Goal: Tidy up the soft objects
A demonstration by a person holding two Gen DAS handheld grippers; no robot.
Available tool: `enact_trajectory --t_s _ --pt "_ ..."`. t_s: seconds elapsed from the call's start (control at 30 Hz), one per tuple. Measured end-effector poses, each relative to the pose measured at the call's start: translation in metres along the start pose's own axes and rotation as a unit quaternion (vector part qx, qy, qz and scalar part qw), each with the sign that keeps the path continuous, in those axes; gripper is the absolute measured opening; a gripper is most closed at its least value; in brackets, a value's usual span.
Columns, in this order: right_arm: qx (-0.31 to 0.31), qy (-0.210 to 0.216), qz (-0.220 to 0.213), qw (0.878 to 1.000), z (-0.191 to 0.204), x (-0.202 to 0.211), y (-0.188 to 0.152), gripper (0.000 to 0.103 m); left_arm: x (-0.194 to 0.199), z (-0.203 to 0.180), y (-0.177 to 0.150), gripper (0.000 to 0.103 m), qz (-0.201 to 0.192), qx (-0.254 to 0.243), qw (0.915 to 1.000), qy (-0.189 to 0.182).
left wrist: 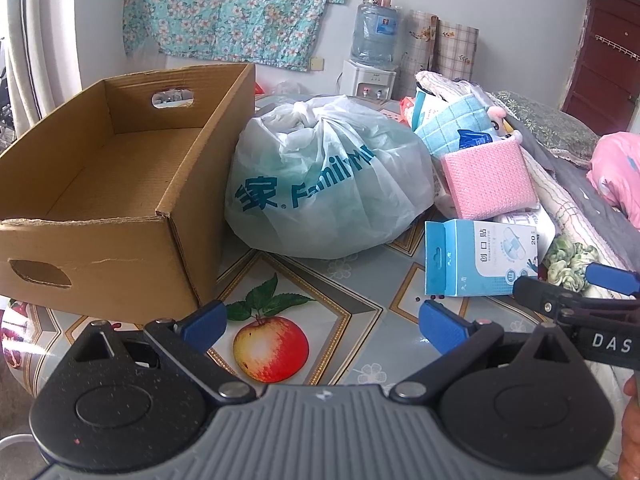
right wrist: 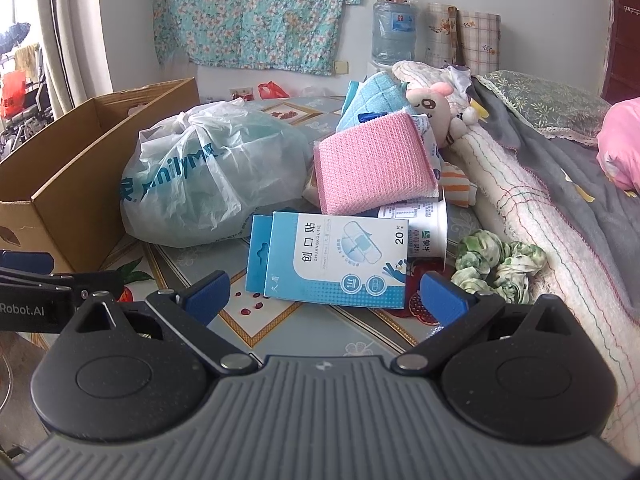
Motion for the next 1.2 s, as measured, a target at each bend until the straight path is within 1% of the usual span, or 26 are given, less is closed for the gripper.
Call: enact_trajectory --t_s 1.2 --pt "0.009 -0.003 0.004 1.000 0.0051 -0.0036 0.0029 0.102 -0.0042 0.0062 0.0007 0.103 0.007 0.010 0.9999 0.003"
Point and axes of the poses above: each gripper's, at about its wrist camera, not at the fingertips, and x roughly against the way its jaws point, z to its left, y to its top, the point moved 2 cm from there along -x, roughly the way its jaws point, and after that the axes turned 14 degrees about z, right-handed, at the moved point
